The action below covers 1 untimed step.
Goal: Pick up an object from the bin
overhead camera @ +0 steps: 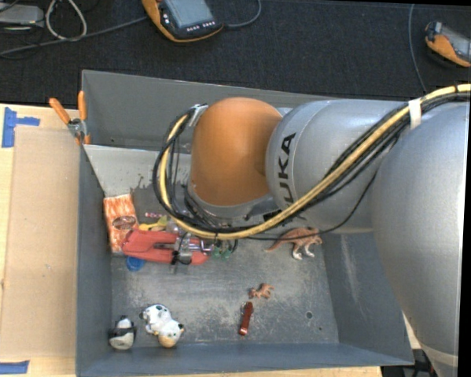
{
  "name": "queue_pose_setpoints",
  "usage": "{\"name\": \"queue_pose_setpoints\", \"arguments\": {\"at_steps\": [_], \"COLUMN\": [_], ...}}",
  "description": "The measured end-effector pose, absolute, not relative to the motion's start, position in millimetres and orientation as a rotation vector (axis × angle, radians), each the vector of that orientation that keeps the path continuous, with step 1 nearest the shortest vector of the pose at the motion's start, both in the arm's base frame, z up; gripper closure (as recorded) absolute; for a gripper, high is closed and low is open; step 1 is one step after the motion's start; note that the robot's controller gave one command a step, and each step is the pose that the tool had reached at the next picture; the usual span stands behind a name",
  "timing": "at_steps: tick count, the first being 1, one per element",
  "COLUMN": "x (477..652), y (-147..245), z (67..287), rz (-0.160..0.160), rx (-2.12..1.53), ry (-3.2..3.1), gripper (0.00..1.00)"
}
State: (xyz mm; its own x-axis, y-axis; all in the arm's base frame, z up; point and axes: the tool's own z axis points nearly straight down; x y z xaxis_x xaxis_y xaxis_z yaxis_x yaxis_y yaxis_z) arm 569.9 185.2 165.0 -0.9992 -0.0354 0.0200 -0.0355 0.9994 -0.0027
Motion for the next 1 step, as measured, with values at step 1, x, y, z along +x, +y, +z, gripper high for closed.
{"name": "queue_pose_setpoints", "arguments": {"at_steps": [1], "x": [567.5], "y": [184.7], "z": [195.7], "rz": [0.006], "rx": [0.065], "ry": [-3.119], "gripper": [1.0]}}
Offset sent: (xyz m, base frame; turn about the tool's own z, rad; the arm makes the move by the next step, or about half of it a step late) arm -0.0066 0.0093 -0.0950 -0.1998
